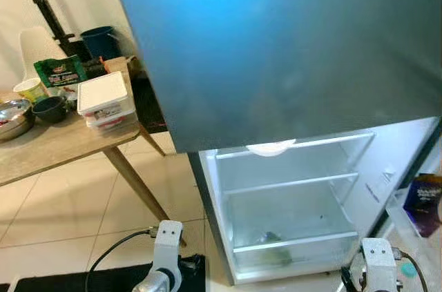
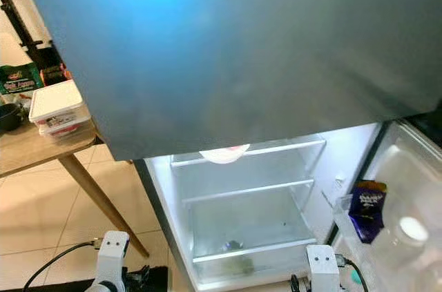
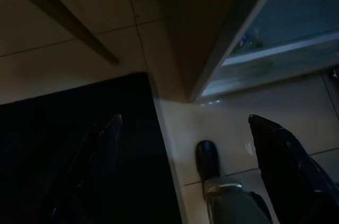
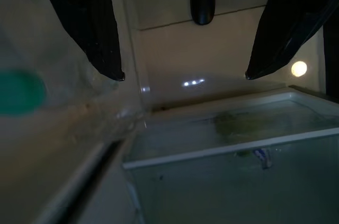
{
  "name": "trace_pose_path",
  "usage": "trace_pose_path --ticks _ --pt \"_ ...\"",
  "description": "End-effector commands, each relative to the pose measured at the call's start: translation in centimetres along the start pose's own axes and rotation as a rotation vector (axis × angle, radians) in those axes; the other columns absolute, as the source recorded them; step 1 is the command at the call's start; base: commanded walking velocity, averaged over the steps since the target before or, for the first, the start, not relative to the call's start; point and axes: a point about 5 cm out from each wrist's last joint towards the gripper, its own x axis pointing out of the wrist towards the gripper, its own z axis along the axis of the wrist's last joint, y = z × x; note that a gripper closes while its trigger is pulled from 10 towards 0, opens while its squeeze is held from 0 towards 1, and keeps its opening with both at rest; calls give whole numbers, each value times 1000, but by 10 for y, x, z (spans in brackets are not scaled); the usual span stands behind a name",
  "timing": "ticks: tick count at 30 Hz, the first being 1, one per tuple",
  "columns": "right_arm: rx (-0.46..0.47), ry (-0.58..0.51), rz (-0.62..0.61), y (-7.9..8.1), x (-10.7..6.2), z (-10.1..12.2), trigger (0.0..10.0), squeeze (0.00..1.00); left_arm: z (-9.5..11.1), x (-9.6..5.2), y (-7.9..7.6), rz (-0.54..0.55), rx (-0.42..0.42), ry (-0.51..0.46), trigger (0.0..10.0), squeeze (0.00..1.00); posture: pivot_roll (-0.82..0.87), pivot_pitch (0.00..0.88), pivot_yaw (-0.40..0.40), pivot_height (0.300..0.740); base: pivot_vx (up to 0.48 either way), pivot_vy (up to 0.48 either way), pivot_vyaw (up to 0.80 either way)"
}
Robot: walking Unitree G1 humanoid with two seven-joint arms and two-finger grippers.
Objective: Restocking fridge
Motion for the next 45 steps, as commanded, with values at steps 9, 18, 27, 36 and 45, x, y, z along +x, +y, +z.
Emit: trace_pose_path --ticks 9,18,27,36,45 --pt "12 5 2 2 1 1 10000 0 0 -1 1 8 -10 3 10000 0 -95 109 91 730 -302 0 0" --pt "6 9 9 3 0 -1 10000 0 -1 -3 2 11 -13 9 10000 0 -94 128 94 730 -302 0 0" --pt "11 18 19 2 -2 -4 10000 0 -4 -3 3 12 -15 23 10000 0 -93 138 96 730 -300 0 0" --pt "17 21 36 6 -1 -4 10000 0 -7 -4 3 13 -18 35 10000 0 -91 138 100 730 -300 0 0" --pt "17 29 39 6 -2 -6 10000 0 -10 -4 5 16 -15 48 10000 0 -89 139 101 730 -291 0 0"
